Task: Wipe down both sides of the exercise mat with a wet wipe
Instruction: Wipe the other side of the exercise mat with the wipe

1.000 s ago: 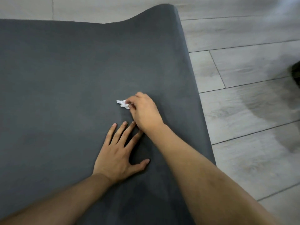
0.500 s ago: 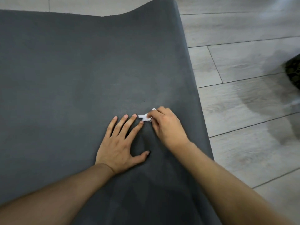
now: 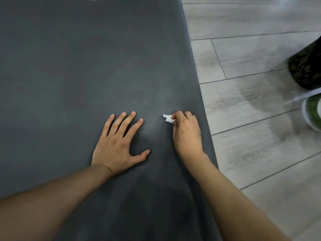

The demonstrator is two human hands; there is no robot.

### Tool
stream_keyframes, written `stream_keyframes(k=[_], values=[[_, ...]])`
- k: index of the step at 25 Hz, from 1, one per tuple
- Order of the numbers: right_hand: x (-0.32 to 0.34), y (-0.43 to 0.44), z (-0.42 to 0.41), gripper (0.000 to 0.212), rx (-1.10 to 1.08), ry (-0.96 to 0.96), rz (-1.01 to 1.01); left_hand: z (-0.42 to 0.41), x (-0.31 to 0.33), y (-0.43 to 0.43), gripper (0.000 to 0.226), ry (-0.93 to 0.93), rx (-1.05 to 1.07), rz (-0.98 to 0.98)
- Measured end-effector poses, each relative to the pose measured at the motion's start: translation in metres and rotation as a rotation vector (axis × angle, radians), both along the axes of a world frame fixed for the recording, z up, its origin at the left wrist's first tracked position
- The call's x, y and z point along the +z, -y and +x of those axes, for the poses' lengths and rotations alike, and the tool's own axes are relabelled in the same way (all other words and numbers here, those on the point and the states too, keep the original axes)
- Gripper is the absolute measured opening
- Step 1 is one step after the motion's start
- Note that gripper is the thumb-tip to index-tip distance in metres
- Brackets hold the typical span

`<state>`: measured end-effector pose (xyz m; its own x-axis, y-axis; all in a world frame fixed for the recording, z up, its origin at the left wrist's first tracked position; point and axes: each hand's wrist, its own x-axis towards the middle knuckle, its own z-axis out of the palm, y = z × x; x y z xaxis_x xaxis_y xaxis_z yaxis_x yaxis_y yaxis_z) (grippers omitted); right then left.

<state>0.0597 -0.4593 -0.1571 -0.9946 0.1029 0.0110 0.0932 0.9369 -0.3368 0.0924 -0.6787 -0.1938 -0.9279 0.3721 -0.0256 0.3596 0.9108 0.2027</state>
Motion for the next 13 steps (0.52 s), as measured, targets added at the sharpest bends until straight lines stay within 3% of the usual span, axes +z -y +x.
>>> stream_keyframes(k=[3, 5, 8, 9, 13], values=[[-0.001, -0.013, -0.032, 0.018, 0.045, -0.005, 0.095, -0.001, 0.001, 0.0, 0.096, -0.006, 0.005, 0.008], [-0.003, -0.028, -0.073, 0.021, -0.058, -0.016, 0.117, 0.0, 0.0, -0.001, 0.096, -0.015, 0.004, 0.006], [-0.008, -0.02, -0.081, 0.021, -0.288, -0.037, 0.0, 0.0, -0.002, -0.001, 0.096, -0.011, 0.003, -0.003], [-0.008, -0.002, -0.065, 0.019, -0.276, -0.035, -0.028, 0.0, -0.002, -0.001, 0.096, -0.007, 0.006, -0.001], [-0.005, 0.037, 0.0, 0.013, 0.152, 0.011, -0.111, 0.0, -0.001, 0.0, 0.099, 0.005, 0.008, 0.009]])
